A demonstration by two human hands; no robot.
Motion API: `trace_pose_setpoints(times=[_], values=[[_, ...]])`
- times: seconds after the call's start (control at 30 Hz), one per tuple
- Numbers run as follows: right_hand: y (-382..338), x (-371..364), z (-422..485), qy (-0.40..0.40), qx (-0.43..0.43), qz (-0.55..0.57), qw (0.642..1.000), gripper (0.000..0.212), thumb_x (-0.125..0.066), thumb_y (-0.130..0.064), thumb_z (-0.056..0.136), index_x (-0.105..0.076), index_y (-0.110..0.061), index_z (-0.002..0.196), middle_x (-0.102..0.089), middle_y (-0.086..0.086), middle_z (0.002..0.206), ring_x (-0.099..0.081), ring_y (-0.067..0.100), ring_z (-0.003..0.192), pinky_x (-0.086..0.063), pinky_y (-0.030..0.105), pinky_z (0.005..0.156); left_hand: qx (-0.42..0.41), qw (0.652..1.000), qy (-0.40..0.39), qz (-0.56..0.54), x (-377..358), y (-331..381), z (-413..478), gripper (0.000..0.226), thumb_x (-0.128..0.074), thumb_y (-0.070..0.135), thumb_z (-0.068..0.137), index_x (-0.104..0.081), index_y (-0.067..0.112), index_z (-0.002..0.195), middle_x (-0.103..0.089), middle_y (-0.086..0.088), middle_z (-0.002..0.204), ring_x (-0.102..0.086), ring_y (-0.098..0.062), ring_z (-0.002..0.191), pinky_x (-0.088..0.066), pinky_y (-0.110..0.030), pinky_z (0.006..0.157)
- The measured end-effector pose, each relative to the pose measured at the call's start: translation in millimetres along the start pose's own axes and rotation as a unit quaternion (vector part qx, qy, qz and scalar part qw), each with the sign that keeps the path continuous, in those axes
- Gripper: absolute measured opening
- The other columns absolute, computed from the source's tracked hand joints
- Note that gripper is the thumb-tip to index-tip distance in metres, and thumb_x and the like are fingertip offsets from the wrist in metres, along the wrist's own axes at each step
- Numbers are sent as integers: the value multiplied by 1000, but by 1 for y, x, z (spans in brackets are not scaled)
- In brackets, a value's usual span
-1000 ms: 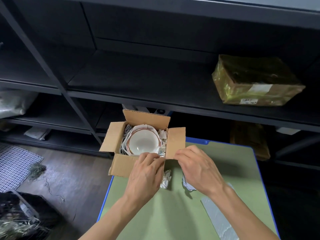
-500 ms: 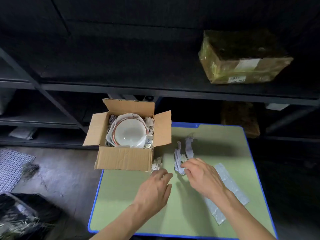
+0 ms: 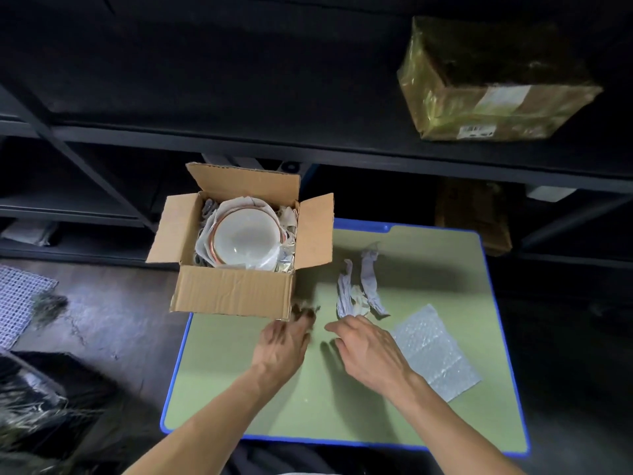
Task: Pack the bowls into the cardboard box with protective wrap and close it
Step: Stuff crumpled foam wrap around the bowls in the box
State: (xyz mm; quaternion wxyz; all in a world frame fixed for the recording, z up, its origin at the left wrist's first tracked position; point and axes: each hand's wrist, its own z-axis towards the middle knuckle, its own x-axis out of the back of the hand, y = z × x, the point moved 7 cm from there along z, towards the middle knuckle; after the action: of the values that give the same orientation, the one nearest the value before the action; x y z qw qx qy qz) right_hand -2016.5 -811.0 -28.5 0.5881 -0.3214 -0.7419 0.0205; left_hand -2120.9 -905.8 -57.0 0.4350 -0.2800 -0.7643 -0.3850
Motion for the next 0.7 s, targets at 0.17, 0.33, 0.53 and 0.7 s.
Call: trace_pose_setpoints(times=[0.17, 0.33, 0.53, 0.7], values=[[0, -2, 1, 5, 11, 8, 1000, 48, -47, -18, 99, -44, -25, 146, -50, -6, 138, -48, 16, 127, -49, 35, 94, -14, 993, 67, -100, 9, -4, -12, 11, -47, 22, 100, -40, 27, 93, -56, -5, 79, -52, -28, 67, -39, -34, 59], [-8, -1, 5, -1, 40, 27, 999, 44, -61, -31, 94, -48, -29, 136, -50, -11, 131, -49, 13, 124, -51, 35, 88, -50, 984, 71, -156, 22, 12, -22, 7, -48, 21, 99, -45, 26, 104, -60, 2, 86, -53, -14, 74, -38, -21, 68], [-5, 16, -2, 30, 34, 37, 998, 30, -49, -49, 99, -55, -31, 122, -57, -14, 111, -55, 11, 107, -45, 30, 78, -46, 964, 57, -255, 29, 23, -27, 14, -47, 30, 102, -47, 23, 114, -60, 7, 92, -54, -10, 75, -42, -29, 68], [-10, 39, -12, 41, 53, 50, 997, 32, -50, -45, 100, -54, -38, 130, -55, -20, 119, -50, 4, 113, -45, 24, 82, -80, 960, 87, -253, 47, 34, -40, 20, -49, 34, 101, -51, 25, 119, -57, 14, 98, -53, -3, 78, -38, -23, 68]])
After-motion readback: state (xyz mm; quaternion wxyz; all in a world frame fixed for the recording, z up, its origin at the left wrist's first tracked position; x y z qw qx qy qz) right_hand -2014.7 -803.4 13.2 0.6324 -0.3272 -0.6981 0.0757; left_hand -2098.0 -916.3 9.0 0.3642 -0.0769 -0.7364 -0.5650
